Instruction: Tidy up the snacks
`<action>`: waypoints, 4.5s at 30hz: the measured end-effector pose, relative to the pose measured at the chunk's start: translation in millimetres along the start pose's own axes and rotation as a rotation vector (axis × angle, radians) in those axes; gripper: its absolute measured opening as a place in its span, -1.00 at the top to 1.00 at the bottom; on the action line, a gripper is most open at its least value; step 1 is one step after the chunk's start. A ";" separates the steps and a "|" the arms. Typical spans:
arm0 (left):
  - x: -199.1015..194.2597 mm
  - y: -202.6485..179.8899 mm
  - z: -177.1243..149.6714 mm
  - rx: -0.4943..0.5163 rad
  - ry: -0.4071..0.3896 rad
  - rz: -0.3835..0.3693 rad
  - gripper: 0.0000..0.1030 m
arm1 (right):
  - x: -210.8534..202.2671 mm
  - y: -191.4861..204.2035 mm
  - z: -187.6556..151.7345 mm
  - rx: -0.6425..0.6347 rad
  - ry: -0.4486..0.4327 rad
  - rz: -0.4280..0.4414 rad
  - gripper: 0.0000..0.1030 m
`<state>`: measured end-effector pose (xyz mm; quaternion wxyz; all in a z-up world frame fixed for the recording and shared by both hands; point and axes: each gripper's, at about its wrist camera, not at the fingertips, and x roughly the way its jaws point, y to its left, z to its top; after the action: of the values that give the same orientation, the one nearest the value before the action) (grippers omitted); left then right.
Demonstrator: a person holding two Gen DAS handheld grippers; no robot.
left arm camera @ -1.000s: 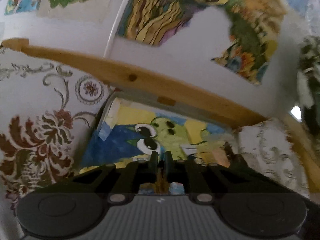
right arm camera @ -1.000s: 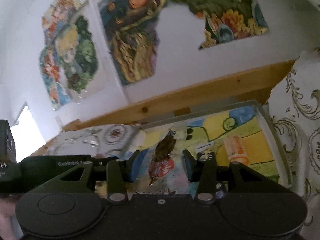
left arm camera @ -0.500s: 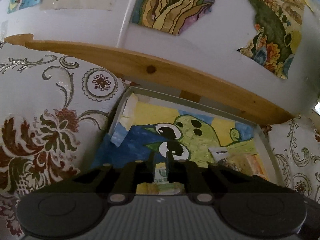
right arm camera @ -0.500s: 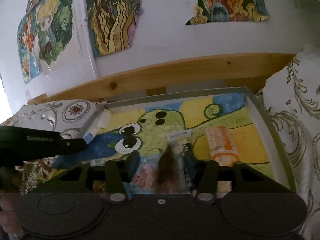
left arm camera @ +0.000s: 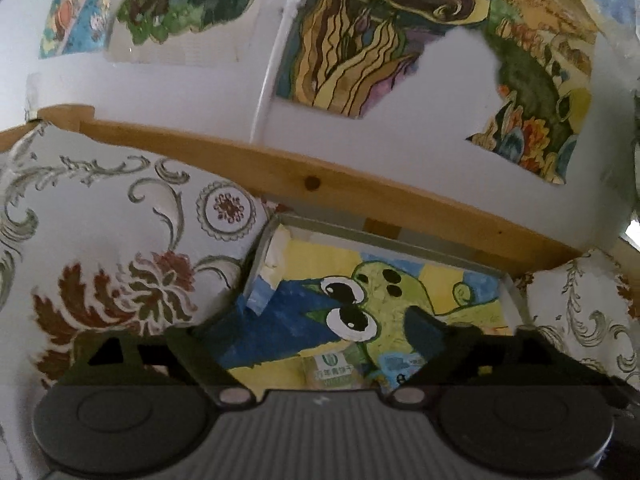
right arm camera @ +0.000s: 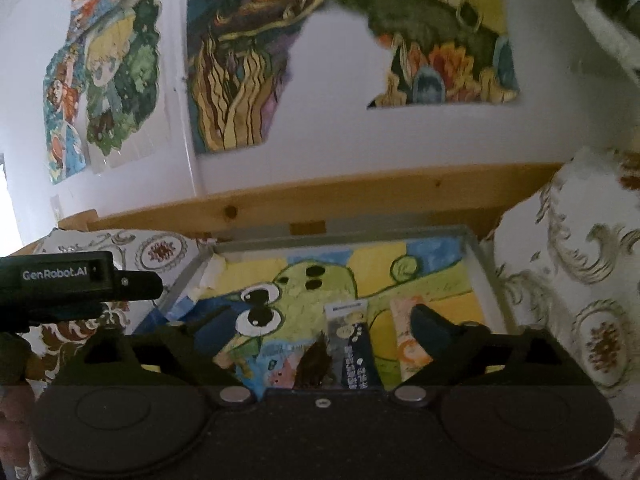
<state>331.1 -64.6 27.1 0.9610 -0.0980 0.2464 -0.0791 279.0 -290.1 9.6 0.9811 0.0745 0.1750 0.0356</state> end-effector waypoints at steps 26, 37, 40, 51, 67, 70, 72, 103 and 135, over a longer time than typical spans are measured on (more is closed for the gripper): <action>-165.8 12.6 -58.0 0.092 -0.201 0.054 -0.99 | -183.9 29.1 -27.2 -0.096 -0.203 -0.121 -0.99; -216.5 26.4 -97.3 0.115 -0.219 0.059 -0.99 | -246.1 39.1 -56.3 -0.030 -0.182 -0.171 -0.99; -226.2 30.2 -108.1 0.130 -0.210 0.063 -0.99 | -256.5 42.6 -62.9 -0.020 -0.165 -0.177 -0.99; -244.7 31.2 -138.0 0.213 -0.117 0.094 -0.99 | -272.6 58.1 -90.6 -0.009 -0.062 -0.206 -0.99; -246.3 36.2 -148.4 0.211 0.021 0.119 -0.99 | -270.3 77.3 -106.7 -0.058 0.055 -0.209 -0.99; -244.8 36.5 -148.9 0.211 0.039 0.128 -0.99 | -265.7 75.0 -108.4 -0.039 0.098 -0.205 -0.99; -243.3 35.8 -149.4 0.215 0.052 0.136 -0.99 | -263.5 74.6 -109.8 -0.033 0.117 -0.207 -0.99; -224.0 41.9 -153.2 0.200 0.194 0.218 -0.99 | -243.0 79.3 -113.6 -0.063 0.242 -0.177 -0.99; -184.7 32.8 -153.4 0.207 0.223 0.112 -0.99 | -154.5 -33.1 -48.3 0.155 0.379 0.042 -0.99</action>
<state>99.5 -18.8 -27.6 0.9354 0.0251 0.3473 -0.0608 118.9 -331.1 11.8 0.9211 0.1454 0.3569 0.0557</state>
